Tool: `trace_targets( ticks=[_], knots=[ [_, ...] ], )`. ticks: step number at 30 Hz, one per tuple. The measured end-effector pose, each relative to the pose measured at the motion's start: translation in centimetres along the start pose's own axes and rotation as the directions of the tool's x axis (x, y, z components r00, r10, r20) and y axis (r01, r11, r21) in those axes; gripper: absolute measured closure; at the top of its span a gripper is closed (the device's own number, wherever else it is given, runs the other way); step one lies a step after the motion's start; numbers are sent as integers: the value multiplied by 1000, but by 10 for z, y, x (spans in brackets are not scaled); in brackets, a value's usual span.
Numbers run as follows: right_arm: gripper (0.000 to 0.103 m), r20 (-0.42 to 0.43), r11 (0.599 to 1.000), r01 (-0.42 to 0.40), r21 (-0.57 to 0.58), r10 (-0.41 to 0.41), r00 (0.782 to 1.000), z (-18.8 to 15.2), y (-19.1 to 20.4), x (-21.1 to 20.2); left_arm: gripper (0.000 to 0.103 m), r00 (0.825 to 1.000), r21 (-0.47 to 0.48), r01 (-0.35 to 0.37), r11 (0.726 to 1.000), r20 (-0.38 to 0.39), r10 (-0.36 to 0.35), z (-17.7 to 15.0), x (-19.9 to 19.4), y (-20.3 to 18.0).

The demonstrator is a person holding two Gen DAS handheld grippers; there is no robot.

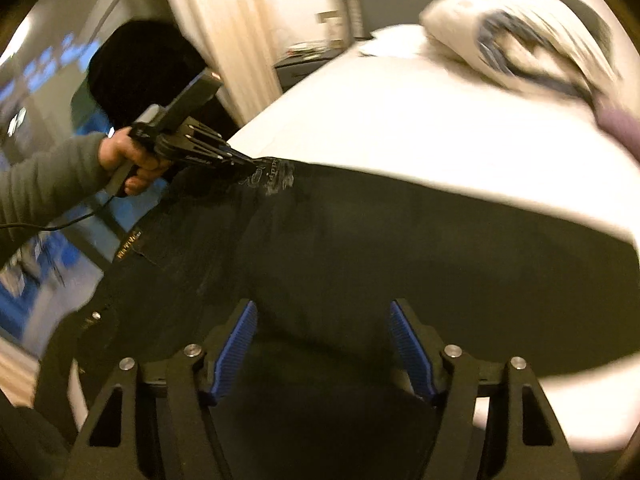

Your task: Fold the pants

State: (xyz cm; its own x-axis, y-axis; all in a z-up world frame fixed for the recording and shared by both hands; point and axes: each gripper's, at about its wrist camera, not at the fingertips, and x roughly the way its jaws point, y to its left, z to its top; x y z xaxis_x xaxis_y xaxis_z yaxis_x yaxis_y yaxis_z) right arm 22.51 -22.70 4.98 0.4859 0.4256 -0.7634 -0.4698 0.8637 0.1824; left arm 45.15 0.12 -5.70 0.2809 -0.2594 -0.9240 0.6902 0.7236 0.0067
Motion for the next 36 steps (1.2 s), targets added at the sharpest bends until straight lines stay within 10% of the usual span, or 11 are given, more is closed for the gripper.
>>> trace_targets(
  ticks=[7, 19, 26, 36],
  knots=[
    [40, -73, 965, 11, -262, -31, 997, 88, 8, 50, 95, 986, 53, -90, 995, 145, 81, -19, -54, -23],
    [64, -249, 860, 15, -511, -165, 954, 119, 31, 129, 95, 976, 87, -85, 993, 208, 65, -52, -81, -72],
    [93, -311, 904, 12, -427, -160, 937, 124, 16, 140, 95, 975, 75, -68, 995, 217, 50, -52, -77, -74],
    [98, -308, 987, -6, -159, -44, 950, 119, -6, 122, 95, 974, 64, -52, 997, 225, 37, -51, -74, -70]
  ],
)
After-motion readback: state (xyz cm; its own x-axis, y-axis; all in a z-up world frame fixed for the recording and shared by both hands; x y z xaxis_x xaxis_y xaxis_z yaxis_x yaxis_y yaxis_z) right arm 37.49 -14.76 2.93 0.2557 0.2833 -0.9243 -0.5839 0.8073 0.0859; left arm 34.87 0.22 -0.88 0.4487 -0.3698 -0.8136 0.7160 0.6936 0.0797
